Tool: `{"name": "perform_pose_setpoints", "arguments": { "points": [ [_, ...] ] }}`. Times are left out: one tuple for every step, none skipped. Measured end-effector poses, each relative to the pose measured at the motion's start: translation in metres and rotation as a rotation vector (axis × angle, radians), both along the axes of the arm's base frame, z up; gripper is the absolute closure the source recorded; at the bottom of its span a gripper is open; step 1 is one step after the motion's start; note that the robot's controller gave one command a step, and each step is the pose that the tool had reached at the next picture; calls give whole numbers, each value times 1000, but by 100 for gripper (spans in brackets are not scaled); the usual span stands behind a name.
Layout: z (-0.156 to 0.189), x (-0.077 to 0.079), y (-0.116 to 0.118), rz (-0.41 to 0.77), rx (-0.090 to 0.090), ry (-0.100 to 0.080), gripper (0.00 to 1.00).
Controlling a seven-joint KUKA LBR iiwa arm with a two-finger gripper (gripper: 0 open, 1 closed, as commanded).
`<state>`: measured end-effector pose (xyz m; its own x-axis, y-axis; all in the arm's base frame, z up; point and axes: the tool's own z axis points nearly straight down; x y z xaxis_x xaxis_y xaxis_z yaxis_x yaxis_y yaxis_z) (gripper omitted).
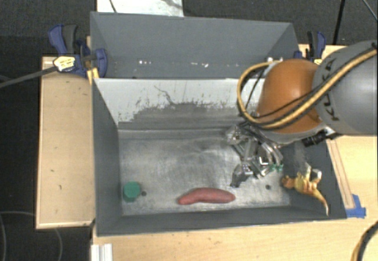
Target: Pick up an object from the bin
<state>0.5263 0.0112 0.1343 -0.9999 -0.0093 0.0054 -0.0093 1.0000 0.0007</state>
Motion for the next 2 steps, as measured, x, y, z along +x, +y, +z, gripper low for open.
{"name": "perform_pose_setpoints", "arguments": {
  "points": [
    [4,2,0,0,0,-8,0],
    [-13,-13,11,104,-1,-12,0]
  ]
}}
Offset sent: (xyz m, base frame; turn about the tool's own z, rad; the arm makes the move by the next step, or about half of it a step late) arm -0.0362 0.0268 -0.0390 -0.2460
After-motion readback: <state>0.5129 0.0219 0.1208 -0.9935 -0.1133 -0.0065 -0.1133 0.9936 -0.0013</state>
